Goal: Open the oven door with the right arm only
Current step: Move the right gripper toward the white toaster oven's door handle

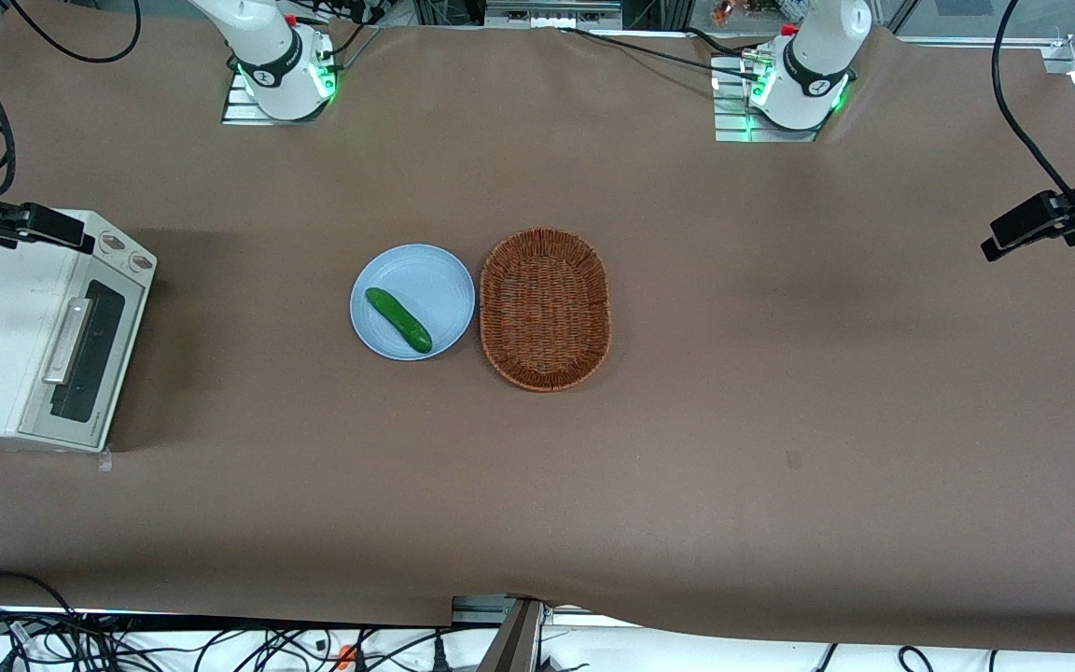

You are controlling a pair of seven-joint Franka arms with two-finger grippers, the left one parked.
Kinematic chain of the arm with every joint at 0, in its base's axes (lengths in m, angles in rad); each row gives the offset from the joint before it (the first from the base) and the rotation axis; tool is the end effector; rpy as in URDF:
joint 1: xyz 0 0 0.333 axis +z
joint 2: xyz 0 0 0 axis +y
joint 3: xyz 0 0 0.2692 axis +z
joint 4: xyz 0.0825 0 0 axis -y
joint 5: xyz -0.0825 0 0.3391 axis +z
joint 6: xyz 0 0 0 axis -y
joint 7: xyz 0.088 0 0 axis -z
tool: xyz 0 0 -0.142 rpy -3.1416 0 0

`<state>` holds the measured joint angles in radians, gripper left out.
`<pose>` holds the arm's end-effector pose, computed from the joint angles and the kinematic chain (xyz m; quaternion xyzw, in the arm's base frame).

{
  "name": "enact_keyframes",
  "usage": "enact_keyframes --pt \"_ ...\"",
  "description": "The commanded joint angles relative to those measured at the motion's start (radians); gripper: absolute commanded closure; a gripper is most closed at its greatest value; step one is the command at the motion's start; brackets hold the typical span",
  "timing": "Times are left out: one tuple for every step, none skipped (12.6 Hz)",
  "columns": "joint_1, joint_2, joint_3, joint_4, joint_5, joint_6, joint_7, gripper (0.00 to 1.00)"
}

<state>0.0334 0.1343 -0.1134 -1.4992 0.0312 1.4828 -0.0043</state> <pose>0.5259 -0.0345 0.4966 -0.9965 0.0376 0.0744 0.0111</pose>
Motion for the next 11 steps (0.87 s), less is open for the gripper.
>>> enact_keyframes --pt "-0.009 0.002 0.014 0.008 0.010 -0.021 -0.008 0.00" --pt "-0.007 0.004 0.015 0.008 0.010 -0.022 -0.008 0.00" --pt "-0.006 0.010 0.017 0.005 0.010 -0.022 -0.006 0.00" --pt "-0.004 0.011 0.020 -0.001 0.010 -0.022 -0.005 0.00" --pt "-0.004 0.014 0.021 -0.004 0.010 -0.024 -0.005 0.00" --pt "-0.003 0.027 0.021 -0.006 0.010 -0.024 -0.005 0.00" --pt "0.003 0.034 0.021 -0.010 0.010 -0.024 -0.005 0.02" --pt "0.013 0.042 0.021 -0.018 0.010 -0.022 -0.010 0.06" --pt "0.013 0.056 0.021 -0.019 0.010 -0.019 -0.011 0.07" --pt "0.014 0.067 0.021 -0.019 0.010 -0.013 -0.011 0.07" --pt "0.023 0.074 0.021 -0.019 0.009 -0.012 -0.011 0.09"
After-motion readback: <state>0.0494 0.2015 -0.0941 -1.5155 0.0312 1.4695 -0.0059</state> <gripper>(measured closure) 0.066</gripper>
